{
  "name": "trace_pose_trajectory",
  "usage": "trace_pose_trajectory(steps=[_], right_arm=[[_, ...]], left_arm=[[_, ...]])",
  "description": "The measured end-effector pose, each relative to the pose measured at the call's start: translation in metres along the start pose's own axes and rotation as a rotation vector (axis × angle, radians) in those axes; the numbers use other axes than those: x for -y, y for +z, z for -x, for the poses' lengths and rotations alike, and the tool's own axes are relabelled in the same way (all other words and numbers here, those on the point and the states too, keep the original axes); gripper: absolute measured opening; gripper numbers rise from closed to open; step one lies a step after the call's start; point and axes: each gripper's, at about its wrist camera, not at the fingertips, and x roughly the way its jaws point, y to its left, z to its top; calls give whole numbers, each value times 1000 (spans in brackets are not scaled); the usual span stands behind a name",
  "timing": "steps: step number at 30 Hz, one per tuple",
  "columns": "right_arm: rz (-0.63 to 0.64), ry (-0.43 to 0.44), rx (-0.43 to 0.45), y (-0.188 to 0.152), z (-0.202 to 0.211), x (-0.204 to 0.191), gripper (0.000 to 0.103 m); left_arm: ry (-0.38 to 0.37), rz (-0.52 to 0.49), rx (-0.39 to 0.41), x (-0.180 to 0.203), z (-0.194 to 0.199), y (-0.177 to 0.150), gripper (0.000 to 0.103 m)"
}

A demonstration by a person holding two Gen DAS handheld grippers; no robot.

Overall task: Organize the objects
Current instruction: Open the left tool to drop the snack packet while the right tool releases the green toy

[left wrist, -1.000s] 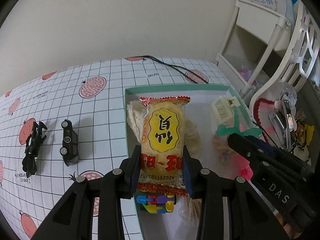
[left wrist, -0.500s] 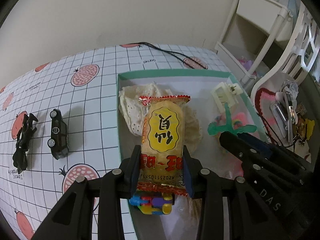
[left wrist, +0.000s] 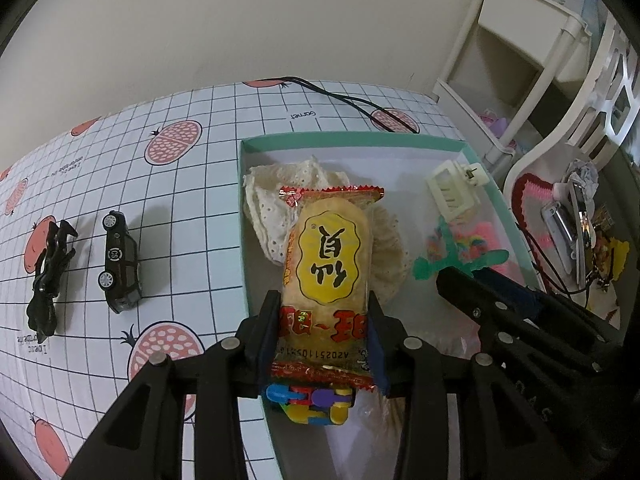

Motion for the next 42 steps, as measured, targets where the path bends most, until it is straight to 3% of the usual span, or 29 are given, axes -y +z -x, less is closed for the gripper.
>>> trace_pose_trajectory(steps=[12, 35, 38, 42], right_arm=[[-20, -20, -11, 2, 4, 3, 36], [3, -15, 33, 10, 19, -5, 36], [-2, -19, 40, 10, 20, -3, 46], [-3, -24, 50, 10, 21, -3, 48]], left_arm=[[2, 2, -2, -4, 7, 2, 52], [13, 42, 59, -18, 30, 9, 55], [28, 60, 67, -23, 32, 9, 62], [51, 76, 74, -29, 33, 9, 63]])
